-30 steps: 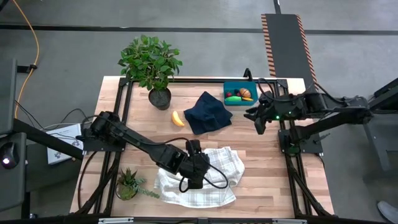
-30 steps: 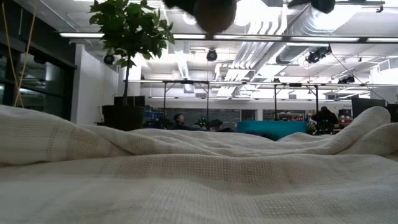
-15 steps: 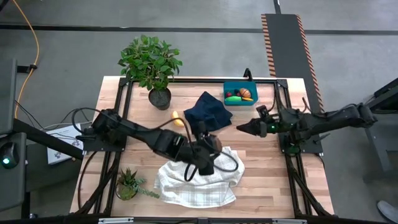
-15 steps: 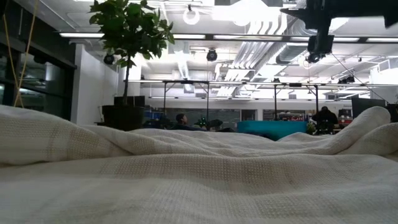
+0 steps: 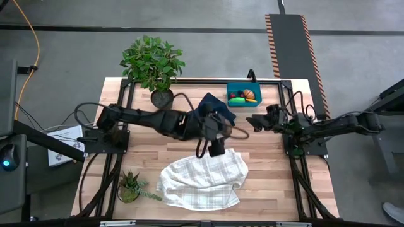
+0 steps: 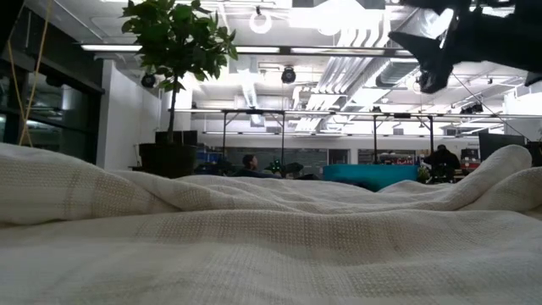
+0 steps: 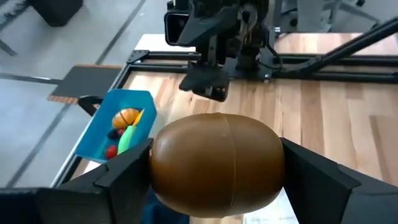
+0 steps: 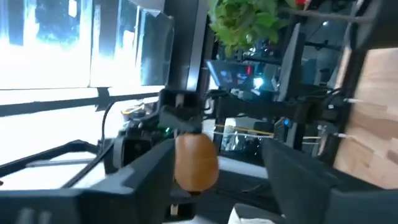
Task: Pick and placing Produce into tupperware
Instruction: Put the brown kiwi into the blue bin
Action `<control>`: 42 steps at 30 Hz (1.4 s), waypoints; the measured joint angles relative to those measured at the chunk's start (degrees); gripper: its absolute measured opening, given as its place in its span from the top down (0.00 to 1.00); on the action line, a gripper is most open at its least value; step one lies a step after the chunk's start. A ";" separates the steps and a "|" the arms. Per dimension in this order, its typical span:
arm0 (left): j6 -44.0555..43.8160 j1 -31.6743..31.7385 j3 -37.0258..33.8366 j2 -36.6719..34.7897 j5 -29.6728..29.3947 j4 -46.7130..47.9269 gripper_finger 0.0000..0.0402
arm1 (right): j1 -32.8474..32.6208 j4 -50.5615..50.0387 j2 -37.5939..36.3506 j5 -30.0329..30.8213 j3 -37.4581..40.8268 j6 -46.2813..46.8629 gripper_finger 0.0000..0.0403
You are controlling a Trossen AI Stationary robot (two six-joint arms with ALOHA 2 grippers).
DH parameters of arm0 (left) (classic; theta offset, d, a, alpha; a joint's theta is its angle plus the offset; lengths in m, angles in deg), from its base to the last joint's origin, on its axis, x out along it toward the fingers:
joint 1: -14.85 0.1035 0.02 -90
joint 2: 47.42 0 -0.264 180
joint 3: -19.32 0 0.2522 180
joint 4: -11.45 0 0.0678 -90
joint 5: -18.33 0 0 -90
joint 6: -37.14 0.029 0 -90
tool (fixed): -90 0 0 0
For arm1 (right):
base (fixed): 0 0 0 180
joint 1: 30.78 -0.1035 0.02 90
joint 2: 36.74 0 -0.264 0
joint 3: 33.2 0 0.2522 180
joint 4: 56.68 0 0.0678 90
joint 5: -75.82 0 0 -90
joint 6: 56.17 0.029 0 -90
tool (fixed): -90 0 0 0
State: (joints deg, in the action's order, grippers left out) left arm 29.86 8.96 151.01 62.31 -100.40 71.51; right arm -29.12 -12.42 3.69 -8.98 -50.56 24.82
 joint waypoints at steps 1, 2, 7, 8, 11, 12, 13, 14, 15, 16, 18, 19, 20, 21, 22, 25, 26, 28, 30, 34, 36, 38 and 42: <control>-0.15 0.58 0.24 0.00 1.04 -0.07 0.27 | 0.32 0.00 0.33 -0.93 -0.75 -0.40 0.40; -0.28 1.02 0.31 0.00 2.01 -0.50 0.26 | 0.64 0.10 0.54 -1.90 -1.44 -1.20 0.36; 0.00 2.59 0.35 0.00 7.67 -4.36 0.27 | 2.31 0.08 2.40 -8.09 -5.12 -3.47 0.30; 0.03 2.91 0.35 0.00 8.33 -5.08 0.27 | 2.48 0.11 3.04 -8.84 -5.89 -3.47 0.30; 0.39 3.02 0.35 0.00 8.82 -5.96 0.27 | 3.11 0.13 4.09 -11.56 -7.04 -3.88 0.30; 0.49 3.03 0.35 0.00 8.80 -6.15 0.27 | 3.22 0.21 4.56 -11.93 -7.27 -3.84 0.30; 0.78 3.03 0.35 -0.06 8.83 -6.31 0.26 | 3.22 0.08 4.78 -12.03 -7.28 -3.36 0.30; 0.91 3.03 0.35 -0.18 8.81 -6.29 0.26 | 3.22 0.05 5.02 -12.12 -7.27 -2.96 0.31; 0.95 3.03 0.35 -0.28 8.80 -6.54 0.26 | 3.20 0.12 5.32 -12.25 -7.27 -2.60 0.31; 1.01 3.01 0.35 -0.36 8.89 -6.86 0.26 | 3.20 0.14 5.64 -12.37 -7.27 -2.14 0.31; 1.04 3.01 0.35 -0.44 9.91 -7.23 0.27 | 3.15 0.23 6.20 -12.70 -7.27 -1.29 0.31; 1.02 3.01 0.35 -0.44 10.45 -7.40 0.27 | 3.00 0.78 6.52 -12.76 -7.27 -1.12 0.31; 1.02 3.01 0.35 -0.44 10.79 -7.55 0.27 | 2.73 1.10 6.63 -12.78 -7.25 -0.92 0.31; 1.02 2.99 0.35 -0.44 10.97 -7.70 0.26 | 2.44 2.08 6.97 -12.76 -7.27 -0.74 0.31; 0.92 2.99 0.35 -0.44 11.22 -8.01 0.26 | 2.11 2.65 7.29 -12.80 -7.45 -0.45 0.31; 0.45 2.99 0.35 -0.44 11.72 -8.81 0.26 | 0.66 2.96 8.39 -12.87 -8.67 -0.48 0.31; 0.36 2.99 0.35 -0.44 11.76 -9.44 0.26 | 0.16 2.98 8.97 -12.91 -9.25 -0.75 0.31; -0.33 2.99 0.35 -0.44 11.89 -10.49 0.27 | -0.82 2.89 10.26 -13.15 -10.32 -1.08 0.31; -0.48 3.01 0.35 -0.44 12.76 -11.02 0.27 | -1.74 2.86 11.86 -14.01 -11.99 -1.71 0.31; -0.77 2.99 0.35 -0.44 14.26 -12.33 0.27 | -2.72 3.11 14.82 -15.36 -15.50 -3.83 0.31; -1.52 2.99 0.35 -0.44 14.42 -12.37 0.26 | -2.92 3.11 15.85 -15.84 -16.88 -4.51 0.31; -2.03 2.99 0.35 -0.44 14.52 -12.37 0.26 | -2.94 3.36 16.82 -16.81 -17.86 -4.52 0.31; -2.16 2.99 0.35 -0.44 15.21 -12.79 0.27 | -2.94 3.36 18.51 -18.07 -19.04 -4.24 0.31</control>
State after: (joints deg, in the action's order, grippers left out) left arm 27.70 11.95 151.36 61.88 -85.18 58.72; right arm -32.06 -9.06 22.19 -27.04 -69.60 20.58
